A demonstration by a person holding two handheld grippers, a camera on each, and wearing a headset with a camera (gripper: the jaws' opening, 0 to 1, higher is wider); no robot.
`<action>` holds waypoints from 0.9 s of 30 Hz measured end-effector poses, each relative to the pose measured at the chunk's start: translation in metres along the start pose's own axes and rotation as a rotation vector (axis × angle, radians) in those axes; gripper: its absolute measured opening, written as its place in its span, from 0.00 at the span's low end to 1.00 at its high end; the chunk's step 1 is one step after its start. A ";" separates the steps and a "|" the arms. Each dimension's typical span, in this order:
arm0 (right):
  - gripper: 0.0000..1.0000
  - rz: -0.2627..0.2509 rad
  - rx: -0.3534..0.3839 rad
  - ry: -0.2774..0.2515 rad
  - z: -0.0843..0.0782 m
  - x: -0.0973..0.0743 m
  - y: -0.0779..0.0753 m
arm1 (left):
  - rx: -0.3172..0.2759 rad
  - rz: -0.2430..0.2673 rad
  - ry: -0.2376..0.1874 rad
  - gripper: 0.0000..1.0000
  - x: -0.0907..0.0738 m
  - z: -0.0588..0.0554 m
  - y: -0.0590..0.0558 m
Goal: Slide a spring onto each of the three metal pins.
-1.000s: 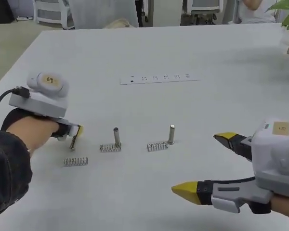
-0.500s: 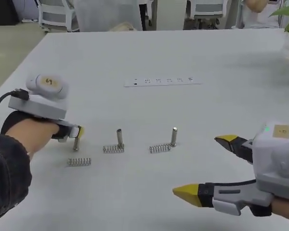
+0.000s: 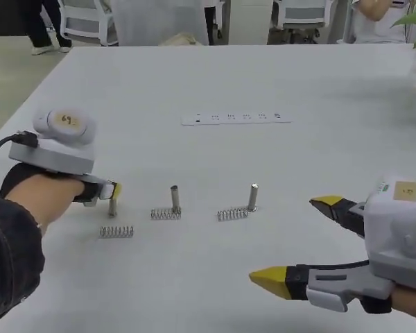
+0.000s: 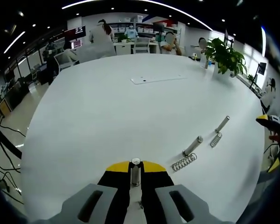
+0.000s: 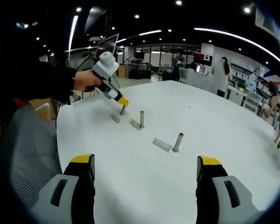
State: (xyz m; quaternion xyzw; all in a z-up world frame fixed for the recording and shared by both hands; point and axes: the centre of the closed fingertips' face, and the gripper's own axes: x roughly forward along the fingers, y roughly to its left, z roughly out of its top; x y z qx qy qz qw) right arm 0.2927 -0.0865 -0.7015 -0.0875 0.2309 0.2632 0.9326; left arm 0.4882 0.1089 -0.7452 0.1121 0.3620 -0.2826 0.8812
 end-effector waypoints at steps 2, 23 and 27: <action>0.89 0.002 -0.001 0.001 0.000 0.001 0.001 | -0.005 -0.001 -0.006 0.00 0.000 0.000 0.000; 0.89 0.006 -0.004 0.009 -0.001 0.002 0.002 | -0.034 -0.003 -0.048 0.00 -0.002 0.000 -0.002; 0.89 0.006 -0.002 0.011 -0.002 0.002 0.002 | -0.037 -0.002 -0.051 0.00 -0.002 0.001 -0.001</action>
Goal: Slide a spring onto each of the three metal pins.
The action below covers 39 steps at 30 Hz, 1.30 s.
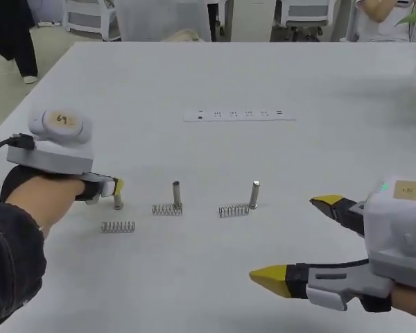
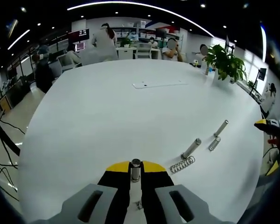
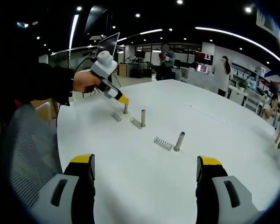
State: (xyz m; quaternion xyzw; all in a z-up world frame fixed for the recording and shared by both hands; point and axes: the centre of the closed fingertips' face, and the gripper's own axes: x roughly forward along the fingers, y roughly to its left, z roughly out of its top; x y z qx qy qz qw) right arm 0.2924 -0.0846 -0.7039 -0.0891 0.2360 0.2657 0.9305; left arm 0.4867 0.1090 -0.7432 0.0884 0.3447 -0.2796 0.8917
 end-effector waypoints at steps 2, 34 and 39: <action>0.89 0.001 -0.001 0.000 0.000 0.000 0.000 | -0.001 0.000 0.003 0.00 0.000 0.000 0.001; 0.89 0.004 -0.007 -0.002 0.001 0.000 0.001 | 0.042 0.004 0.012 0.00 0.001 0.000 0.002; 0.89 0.003 -0.006 -0.003 0.001 0.000 0.000 | 0.048 0.002 0.011 0.00 0.002 0.000 0.002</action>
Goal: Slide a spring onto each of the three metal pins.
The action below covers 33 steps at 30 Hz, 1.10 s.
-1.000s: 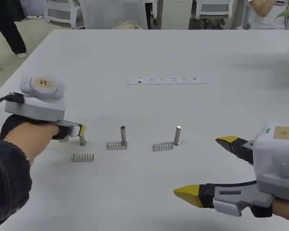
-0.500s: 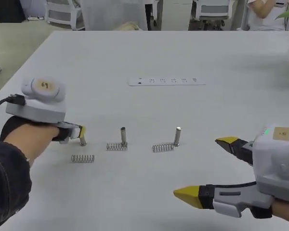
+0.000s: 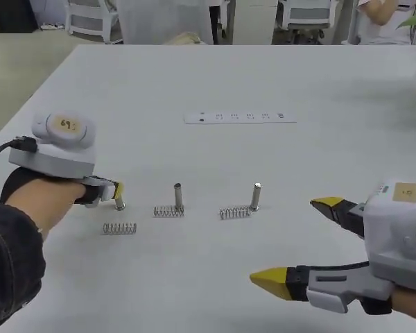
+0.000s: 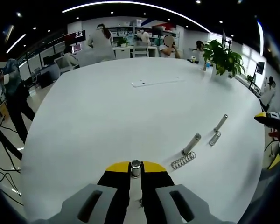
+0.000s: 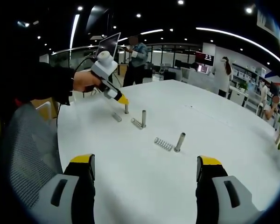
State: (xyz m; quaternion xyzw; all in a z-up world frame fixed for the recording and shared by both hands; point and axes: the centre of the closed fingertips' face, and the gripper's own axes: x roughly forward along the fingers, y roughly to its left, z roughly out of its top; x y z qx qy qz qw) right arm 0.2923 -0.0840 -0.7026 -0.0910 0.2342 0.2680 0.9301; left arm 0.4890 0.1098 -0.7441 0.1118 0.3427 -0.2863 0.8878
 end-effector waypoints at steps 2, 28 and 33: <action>0.89 0.000 -0.001 0.001 0.000 0.000 0.000 | 0.004 0.002 -0.001 0.00 0.000 0.000 0.000; 0.89 0.001 -0.002 0.000 0.000 0.000 0.001 | 0.024 -0.019 -0.015 0.19 -0.007 -0.003 -0.006; 0.89 0.000 -0.002 -0.002 0.001 0.000 0.001 | 0.022 -0.028 -0.020 0.23 -0.008 -0.004 -0.006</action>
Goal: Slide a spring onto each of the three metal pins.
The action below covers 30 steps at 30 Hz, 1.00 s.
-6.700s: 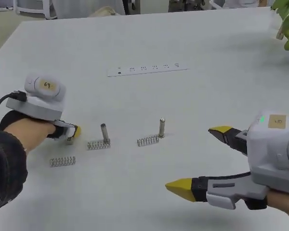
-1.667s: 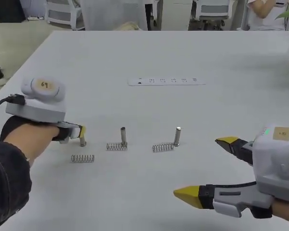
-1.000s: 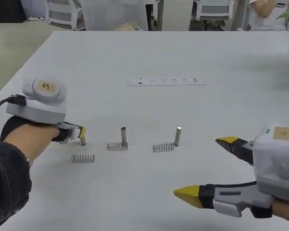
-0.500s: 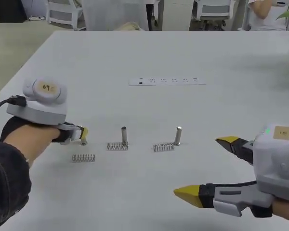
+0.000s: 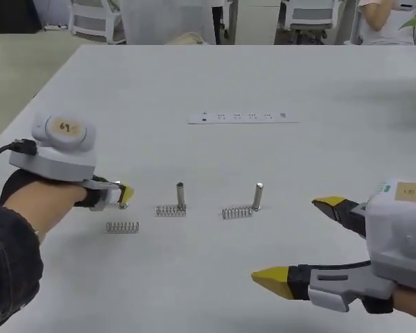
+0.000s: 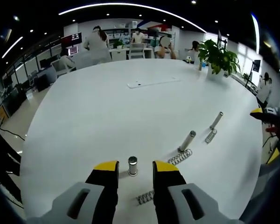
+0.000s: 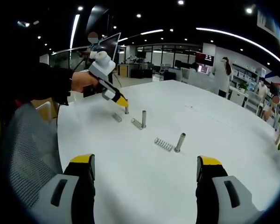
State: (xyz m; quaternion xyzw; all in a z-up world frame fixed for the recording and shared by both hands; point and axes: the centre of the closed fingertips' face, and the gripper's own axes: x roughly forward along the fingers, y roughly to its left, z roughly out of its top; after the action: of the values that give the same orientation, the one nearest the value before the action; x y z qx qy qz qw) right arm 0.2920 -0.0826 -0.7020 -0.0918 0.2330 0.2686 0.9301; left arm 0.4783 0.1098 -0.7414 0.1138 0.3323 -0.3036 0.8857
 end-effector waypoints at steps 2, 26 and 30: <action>0.89 0.000 -0.001 0.000 0.000 0.000 0.000 | 0.000 -0.003 -0.001 0.24 0.000 0.000 0.000; 0.89 0.001 -0.002 -0.004 0.001 -0.001 0.000 | 0.014 -0.065 -0.019 0.31 -0.021 -0.011 -0.014; 0.90 0.001 -0.005 -0.005 0.002 -0.001 0.000 | 0.022 -0.083 -0.025 0.31 -0.024 -0.015 -0.017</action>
State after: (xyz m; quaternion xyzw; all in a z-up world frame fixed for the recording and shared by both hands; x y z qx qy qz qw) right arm 0.2923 -0.0823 -0.6998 -0.0932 0.2301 0.2701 0.9303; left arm 0.4461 0.1137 -0.7363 0.1057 0.3226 -0.3450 0.8751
